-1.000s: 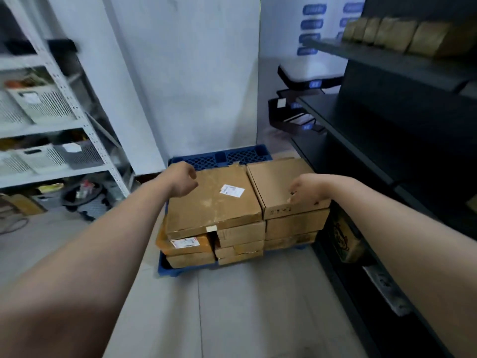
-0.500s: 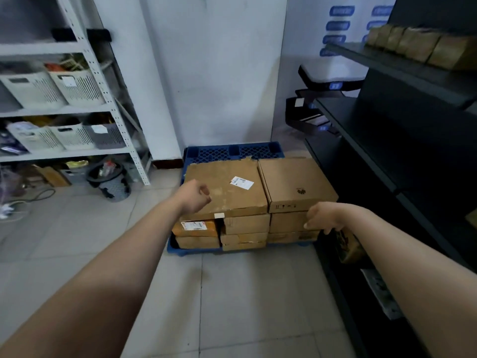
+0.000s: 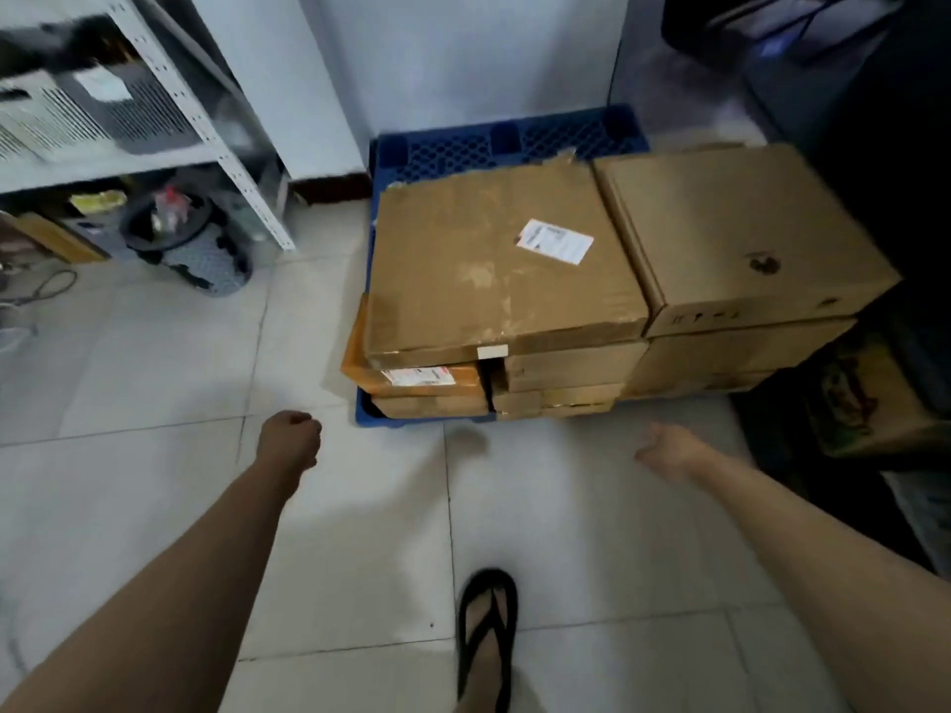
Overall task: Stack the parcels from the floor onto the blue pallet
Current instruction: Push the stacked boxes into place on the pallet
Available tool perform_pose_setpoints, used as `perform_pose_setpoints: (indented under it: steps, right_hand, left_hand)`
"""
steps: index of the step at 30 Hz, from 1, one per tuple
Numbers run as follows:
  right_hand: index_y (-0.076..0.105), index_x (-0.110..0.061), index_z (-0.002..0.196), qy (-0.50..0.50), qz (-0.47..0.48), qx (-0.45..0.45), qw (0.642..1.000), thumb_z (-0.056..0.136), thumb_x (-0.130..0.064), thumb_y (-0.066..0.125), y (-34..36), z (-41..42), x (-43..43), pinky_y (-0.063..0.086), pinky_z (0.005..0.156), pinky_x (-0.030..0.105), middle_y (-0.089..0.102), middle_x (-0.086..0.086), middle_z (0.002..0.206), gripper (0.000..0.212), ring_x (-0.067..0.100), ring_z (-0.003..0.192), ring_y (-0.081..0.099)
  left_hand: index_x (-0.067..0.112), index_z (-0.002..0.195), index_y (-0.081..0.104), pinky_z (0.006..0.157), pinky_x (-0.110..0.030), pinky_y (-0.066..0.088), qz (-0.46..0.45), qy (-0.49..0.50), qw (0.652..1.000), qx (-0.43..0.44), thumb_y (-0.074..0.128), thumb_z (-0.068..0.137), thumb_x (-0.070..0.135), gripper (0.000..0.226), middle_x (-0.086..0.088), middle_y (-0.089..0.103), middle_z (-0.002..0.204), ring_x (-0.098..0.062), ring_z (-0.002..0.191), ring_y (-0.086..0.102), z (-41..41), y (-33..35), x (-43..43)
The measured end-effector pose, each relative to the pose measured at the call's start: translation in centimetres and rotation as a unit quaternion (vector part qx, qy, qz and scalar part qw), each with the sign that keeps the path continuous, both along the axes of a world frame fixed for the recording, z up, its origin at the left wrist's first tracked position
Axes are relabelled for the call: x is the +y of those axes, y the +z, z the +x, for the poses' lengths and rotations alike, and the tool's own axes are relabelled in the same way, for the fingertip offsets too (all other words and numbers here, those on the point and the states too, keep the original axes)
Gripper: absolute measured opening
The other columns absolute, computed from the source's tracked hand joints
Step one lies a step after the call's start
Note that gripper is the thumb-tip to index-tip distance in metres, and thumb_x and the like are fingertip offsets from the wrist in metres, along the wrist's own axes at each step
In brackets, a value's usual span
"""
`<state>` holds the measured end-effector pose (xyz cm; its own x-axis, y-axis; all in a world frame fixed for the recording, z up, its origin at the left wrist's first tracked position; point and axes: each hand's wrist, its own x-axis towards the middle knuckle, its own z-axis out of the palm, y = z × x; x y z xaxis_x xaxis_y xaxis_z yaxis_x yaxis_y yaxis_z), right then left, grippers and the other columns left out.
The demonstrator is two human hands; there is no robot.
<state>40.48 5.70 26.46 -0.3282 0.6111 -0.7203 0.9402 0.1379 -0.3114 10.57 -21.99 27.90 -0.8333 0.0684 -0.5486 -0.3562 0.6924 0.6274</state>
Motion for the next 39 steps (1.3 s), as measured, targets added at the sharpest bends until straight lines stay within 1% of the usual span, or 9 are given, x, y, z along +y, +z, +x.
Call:
perform_pose_setpoints:
  steps: [3, 5, 7, 10, 15, 19, 27, 34, 39]
  right_hand:
    - [0.056, 0.010, 0.118, -0.143, -0.052, 0.055, 0.987, 0.092, -0.005, 0.049, -8.9, -3.8, 1.5, 0.049, 0.075, 0.042, 0.060, 0.025, 0.113, 0.031, 0.040, 0.099, 0.060]
    - [0.055, 0.004, 0.118, -0.257, -0.093, 0.104, 0.956, 0.095, -0.008, 0.045, -13.5, -5.8, 2.6, 0.040, 0.062, 0.030, 0.055, 0.022, 0.105, 0.028, 0.031, 0.085, 0.054]
    - [0.047, -0.006, 0.129, -0.383, -0.136, 0.161, 0.899, 0.099, -0.015, 0.039, -16.8, -7.6, 3.7, 0.044, 0.067, 0.033, 0.052, 0.019, 0.122, 0.032, 0.031, 0.102, 0.057]
    - [0.049, -0.013, 0.106, -0.509, -0.217, 0.260, 0.792, 0.102, -0.030, 0.034, -19.9, -9.7, 5.9, 0.046, 0.083, 0.039, 0.052, 0.012, 0.111, 0.022, 0.027, 0.095, 0.057]
    - [0.028, -0.024, 0.145, -0.629, -0.229, 0.407, 0.622, 0.099, -0.046, 0.022, -21.0, -11.0, 11.2, 0.040, 0.100, 0.051, 0.030, 0.018, 0.151, 0.052, 0.038, 0.131, 0.043]
    - [0.027, -0.026, 0.147, -0.645, -0.244, 0.433, 0.580, 0.096, -0.052, 0.023, -20.7, -11.7, 13.1, 0.033, 0.102, 0.063, 0.028, 0.015, 0.152, 0.057, 0.038, 0.141, 0.027]
    - [0.013, -0.035, 0.150, -0.601, -0.326, 0.412, 0.602, 0.093, -0.064, 0.017, -20.9, -13.2, 10.6, 0.020, 0.110, 0.065, 0.018, 0.016, 0.158, 0.065, 0.048, 0.137, 0.028]
    - [0.041, -0.013, 0.139, -0.567, -0.013, 0.282, 0.774, 0.101, -0.022, 0.029, -20.9, -10.2, 13.5, 0.042, 0.103, 0.035, 0.047, 0.010, 0.141, 0.041, 0.024, 0.126, 0.048]
    - [0.046, -0.009, 0.131, -0.495, 0.015, 0.222, 0.840, 0.099, -0.016, 0.038, -20.9, -9.8, 14.5, 0.046, 0.103, 0.039, 0.054, 0.014, 0.130, 0.034, 0.027, 0.119, 0.054]
  left_hand:
    - [0.006, 0.086, 0.055, 0.067, -0.035, 0.047, 0.006, 0.020, 1.000, -0.012, 0.050, 0.091, 0.008, 0.008, -0.013, 0.050, 0.085, -0.027, 0.086, 0.047, -3.7, -8.5, 2.7]
    - [0.001, 0.110, 0.056, 0.082, -0.041, 0.050, 0.021, 0.041, 0.999, -0.002, 0.051, 0.094, 0.019, 0.025, -0.016, 0.053, 0.105, -0.029, 0.094, 0.051, -6.2, -13.2, 4.9]
    - [0.003, 0.131, 0.046, 0.092, -0.043, 0.050, 0.045, 0.092, 0.995, -0.004, 0.051, 0.093, 0.030, 0.046, -0.015, 0.049, 0.126, -0.030, 0.110, 0.052, -8.6, -16.6, 6.9]
    - [0.014, 0.138, 0.039, 0.097, -0.041, 0.045, 0.086, 0.154, 0.984, -0.013, 0.054, 0.088, 0.040, 0.058, -0.007, 0.044, 0.137, -0.026, 0.119, 0.047, -11.7, -19.8, 8.9]
    - [0.020, 0.132, 0.044, 0.099, -0.040, 0.041, 0.131, 0.149, 0.979, -0.043, 0.043, 0.091, 0.027, 0.042, 0.000, 0.054, 0.121, -0.016, 0.113, 0.051, -12.9, -21.5, 11.4]
    - [0.016, 0.105, 0.046, 0.097, -0.040, 0.047, 0.102, 0.139, 0.985, -0.030, 0.033, 0.097, 0.009, 0.017, 0.003, 0.049, 0.087, -0.015, 0.098, 0.054, -12.1, -21.9, 11.2]
    - [0.007, 0.133, 0.041, 0.096, -0.042, 0.049, 0.168, 0.165, 0.972, -0.012, 0.041, 0.091, 0.009, 0.042, -0.011, 0.056, 0.106, -0.025, 0.109, 0.057, -10.7, -20.6, 11.5]
    - [0.008, 0.124, 0.046, 0.093, -0.039, 0.050, 0.145, 0.151, 0.977, -0.039, 0.044, 0.094, 0.014, 0.030, -0.002, 0.056, 0.093, -0.025, 0.104, 0.058, -11.0, -22.3, 10.6]
    - [0.009, 0.131, 0.041, 0.097, -0.045, 0.046, 0.155, 0.155, 0.975, -0.042, 0.032, 0.093, 0.009, 0.038, -0.003, 0.053, 0.092, -0.022, 0.104, 0.055, -10.1, -21.7, 11.4]
